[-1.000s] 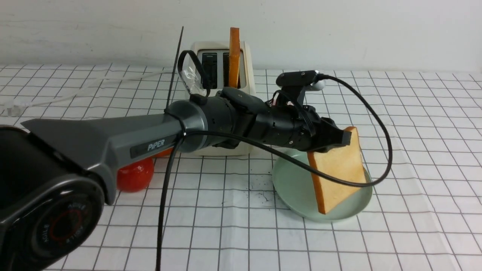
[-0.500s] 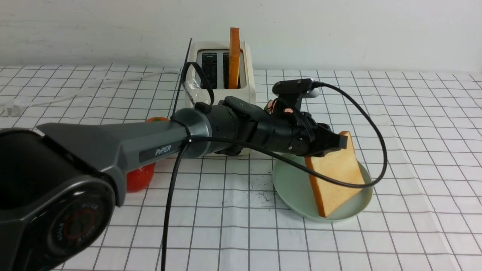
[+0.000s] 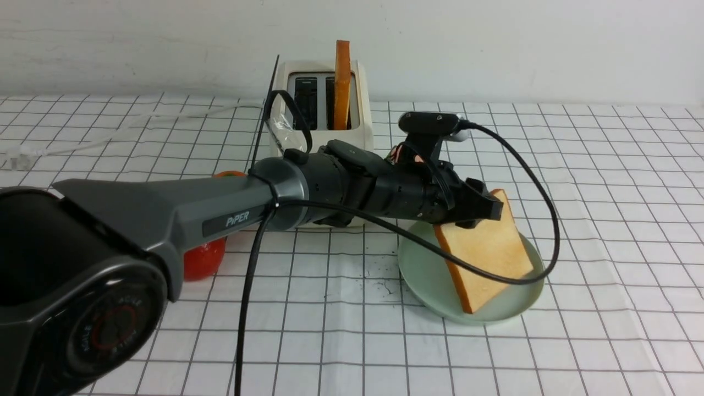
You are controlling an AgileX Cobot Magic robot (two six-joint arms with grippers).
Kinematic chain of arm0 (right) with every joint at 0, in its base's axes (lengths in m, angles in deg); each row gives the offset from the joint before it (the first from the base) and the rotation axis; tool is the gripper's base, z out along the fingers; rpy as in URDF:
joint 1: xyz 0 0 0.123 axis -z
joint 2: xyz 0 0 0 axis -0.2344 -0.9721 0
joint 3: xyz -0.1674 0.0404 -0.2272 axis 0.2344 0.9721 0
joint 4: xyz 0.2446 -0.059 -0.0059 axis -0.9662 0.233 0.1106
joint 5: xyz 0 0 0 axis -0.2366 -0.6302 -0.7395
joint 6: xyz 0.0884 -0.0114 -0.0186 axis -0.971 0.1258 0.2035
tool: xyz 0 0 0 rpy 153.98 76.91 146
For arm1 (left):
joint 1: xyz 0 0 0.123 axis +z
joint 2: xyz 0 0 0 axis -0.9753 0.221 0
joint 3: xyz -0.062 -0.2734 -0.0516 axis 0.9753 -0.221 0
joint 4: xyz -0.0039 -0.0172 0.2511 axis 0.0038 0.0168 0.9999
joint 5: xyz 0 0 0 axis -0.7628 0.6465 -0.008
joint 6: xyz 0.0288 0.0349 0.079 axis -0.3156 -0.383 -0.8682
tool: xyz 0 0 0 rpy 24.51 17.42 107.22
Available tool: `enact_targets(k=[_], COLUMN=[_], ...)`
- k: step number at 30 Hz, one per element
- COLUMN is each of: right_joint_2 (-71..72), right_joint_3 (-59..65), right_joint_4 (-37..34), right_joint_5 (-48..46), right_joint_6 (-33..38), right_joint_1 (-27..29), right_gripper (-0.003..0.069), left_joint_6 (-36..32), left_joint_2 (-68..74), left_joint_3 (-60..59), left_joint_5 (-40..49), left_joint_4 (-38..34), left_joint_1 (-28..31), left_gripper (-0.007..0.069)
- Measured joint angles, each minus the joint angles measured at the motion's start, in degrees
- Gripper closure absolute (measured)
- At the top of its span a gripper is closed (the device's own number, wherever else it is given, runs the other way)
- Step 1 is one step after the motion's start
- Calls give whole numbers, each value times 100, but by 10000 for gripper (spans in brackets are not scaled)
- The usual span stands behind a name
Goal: Take toasted bread from bread machine on white checkered table place on plate.
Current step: 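Place the slice of bread on the plate with the left gripper, then grasp the toast slice in the toaster and pull it up out of the slot with the right gripper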
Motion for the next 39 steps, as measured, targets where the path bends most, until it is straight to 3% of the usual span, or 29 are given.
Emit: enact_targets(k=[5,13,17,21,23,29,31,32,33,34,35,37,38,39], right_joint_2=[0,0,0,0,0,0,0,0,0,0,0,0,0,0], right_joint_3=[0,0,0,0,0,0,0,0,0,0,0,0,0,0], right_joint_4=[0,0,0,0,0,0,0,0,0,0,0,0,0,0], right_joint_5=[0,0,0,0,0,0,0,0,0,0,0,0,0,0], right_joint_6=[0,0,0,0,0,0,0,0,0,0,0,0,0,0], right_joint_1=[0,0,0,0,0,0,0,0,0,0,0,0,0,0], right_gripper=[419,419,419,419,419,419,419,419,419,419,419,419,419,419], left_joint_6=[-116,-317,-317,-271,-102,1810,3258,3374,4318,4435,5325,5906,6594,6878], left_joint_2=[-191,-397,-670,-1357,-1687,-2794,-3321,-3321,-3587,-3646,-3842,-4032,-4262,-4423], left_joint_3=[0,0,0,0,0,0,0,0,0,0,0,-26,-182,-331], left_joint_5=[-6,110,172,167,178,575,1238,1238,1739,1870,2400,2741,3030,3087], left_joint_4=[0,0,20,411,761,2643,4154,4266,5195,5315,6237,6876,7716,8101], left_joint_1=[0,0,-19,-156,-234,-554,-604,-604,-605,-605,-605,-605,-605,-605], left_gripper=[179,167,274,586,638,638,638,638,638,638,638,638,638,638])
